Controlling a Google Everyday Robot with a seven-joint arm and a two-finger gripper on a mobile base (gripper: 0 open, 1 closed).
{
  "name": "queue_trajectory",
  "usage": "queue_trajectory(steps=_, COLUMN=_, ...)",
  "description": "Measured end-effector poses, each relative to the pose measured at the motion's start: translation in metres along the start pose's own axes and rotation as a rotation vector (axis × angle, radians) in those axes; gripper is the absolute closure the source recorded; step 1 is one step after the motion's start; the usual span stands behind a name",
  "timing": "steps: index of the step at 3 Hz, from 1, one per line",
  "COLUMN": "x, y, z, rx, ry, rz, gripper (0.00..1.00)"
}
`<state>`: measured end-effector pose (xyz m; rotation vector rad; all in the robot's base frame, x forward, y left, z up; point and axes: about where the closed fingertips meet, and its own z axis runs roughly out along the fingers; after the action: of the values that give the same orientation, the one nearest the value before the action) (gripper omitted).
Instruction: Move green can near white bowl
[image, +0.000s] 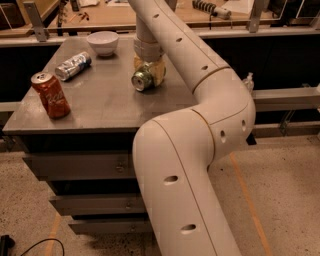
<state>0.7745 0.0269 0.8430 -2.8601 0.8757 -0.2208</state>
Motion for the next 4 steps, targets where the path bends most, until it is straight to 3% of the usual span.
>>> queue_trajectory(steps=1, x=0.000, y=0.000, z=-0.001, rx=0.000, ry=0.000, rz=0.000, gripper=0.99)
queue_trajectory(steps=2, x=0.000, y=0.000, z=-0.001, rx=0.001, ry=0.000, rz=0.000, gripper=1.00)
queue_trajectory(steps=3, x=0.016, y=-0.018, z=-0.018, rx=0.145, ry=0.025, rz=0.025, gripper=1.00)
queue_trajectory(steps=4, x=0.024, y=-0.035, z=-0.016, rx=0.206, ry=0.056, rz=0.023, gripper=1.00)
